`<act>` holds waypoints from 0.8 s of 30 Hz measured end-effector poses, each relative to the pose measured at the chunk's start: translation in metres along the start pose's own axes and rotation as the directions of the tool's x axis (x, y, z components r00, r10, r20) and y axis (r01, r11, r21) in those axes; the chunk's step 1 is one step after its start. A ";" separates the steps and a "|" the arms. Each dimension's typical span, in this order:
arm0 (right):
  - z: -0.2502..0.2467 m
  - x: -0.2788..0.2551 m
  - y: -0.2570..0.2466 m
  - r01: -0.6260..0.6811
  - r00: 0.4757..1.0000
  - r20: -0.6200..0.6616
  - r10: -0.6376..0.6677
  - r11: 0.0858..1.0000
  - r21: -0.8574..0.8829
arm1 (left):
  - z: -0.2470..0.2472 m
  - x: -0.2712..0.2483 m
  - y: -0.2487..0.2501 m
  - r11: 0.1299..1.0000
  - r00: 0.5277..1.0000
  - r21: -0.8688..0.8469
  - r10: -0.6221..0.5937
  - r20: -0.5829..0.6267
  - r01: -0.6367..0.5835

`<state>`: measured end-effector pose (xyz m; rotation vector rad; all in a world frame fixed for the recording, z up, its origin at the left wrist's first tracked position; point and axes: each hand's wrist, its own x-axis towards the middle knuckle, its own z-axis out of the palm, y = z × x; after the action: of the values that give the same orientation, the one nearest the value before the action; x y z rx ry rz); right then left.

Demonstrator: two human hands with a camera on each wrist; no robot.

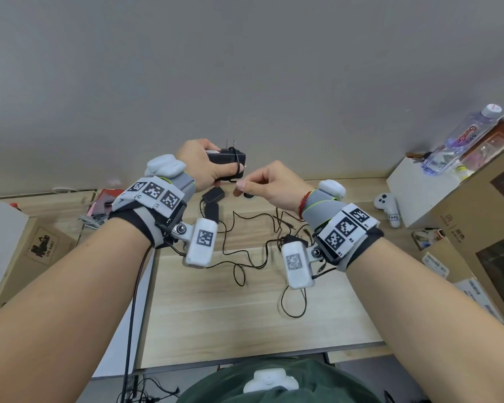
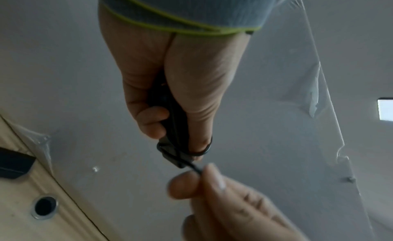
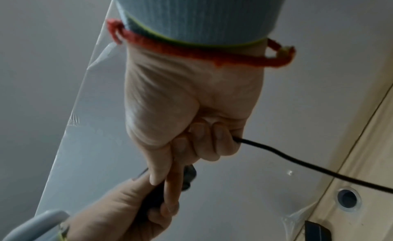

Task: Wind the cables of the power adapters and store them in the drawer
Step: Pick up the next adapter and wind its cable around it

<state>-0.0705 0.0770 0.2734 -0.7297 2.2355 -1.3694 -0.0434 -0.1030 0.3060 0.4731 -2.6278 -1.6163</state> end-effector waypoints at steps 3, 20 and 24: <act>-0.010 -0.002 -0.009 0.045 0.999 -0.021 -0.045 0.999 0.017 | -0.001 0.000 -0.005 0.997 0.999 0.074 -0.006 0.039 0.003; -0.048 0.012 -0.017 0.089 0.969 -0.235 -0.070 0.993 0.072 | 0.012 -0.012 0.007 0.969 0.938 0.147 0.145 0.315 -0.199; -0.044 0.010 -0.009 0.061 0.964 -0.265 -0.030 0.992 0.108 | 0.013 -0.011 0.005 0.979 0.924 0.054 0.165 0.346 -0.195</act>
<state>-0.1021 0.0975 0.3000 -0.5917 2.3243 -1.6901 -0.0367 -0.0870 0.3063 -0.0595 -2.8874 -1.6590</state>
